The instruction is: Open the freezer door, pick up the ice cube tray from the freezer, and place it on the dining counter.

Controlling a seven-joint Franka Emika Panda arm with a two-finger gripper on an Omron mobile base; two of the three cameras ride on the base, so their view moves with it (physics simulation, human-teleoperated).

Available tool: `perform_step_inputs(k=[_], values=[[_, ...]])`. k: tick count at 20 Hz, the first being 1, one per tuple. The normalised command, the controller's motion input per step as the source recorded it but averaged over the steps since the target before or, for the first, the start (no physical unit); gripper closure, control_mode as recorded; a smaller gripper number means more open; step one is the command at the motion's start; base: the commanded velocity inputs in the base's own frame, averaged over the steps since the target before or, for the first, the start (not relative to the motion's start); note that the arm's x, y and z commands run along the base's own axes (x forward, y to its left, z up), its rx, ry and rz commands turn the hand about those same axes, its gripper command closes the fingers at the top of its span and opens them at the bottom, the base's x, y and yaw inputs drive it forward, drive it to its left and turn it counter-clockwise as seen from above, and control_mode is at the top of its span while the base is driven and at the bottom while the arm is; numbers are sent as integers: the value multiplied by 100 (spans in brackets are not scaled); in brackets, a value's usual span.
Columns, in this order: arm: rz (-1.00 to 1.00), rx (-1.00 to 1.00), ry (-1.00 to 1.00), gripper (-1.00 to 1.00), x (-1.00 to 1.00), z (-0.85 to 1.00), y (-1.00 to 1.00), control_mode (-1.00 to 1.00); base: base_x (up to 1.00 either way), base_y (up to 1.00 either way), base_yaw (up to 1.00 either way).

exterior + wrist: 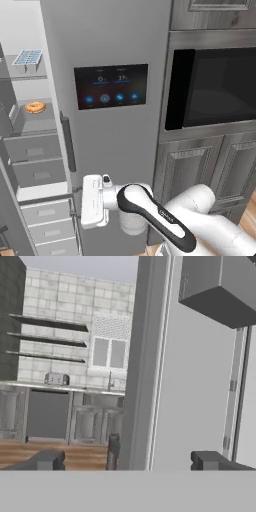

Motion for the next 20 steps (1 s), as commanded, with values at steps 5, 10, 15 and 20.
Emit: perform_step_inputs(k=[5, 10, 15, 20], values=[[0, 0, 0, -100, 26, 0, 52, -100, 0, 0, 0], [0, 0, 0, -100, 30, 1, 60, -100, 0, 0, 0], [0, 0, 0, -100, 27, 0, 66, -100, 0, 0, 0], [0, 0, 0, -100, 13, -1, 66, -100, 0, 0, 0]])
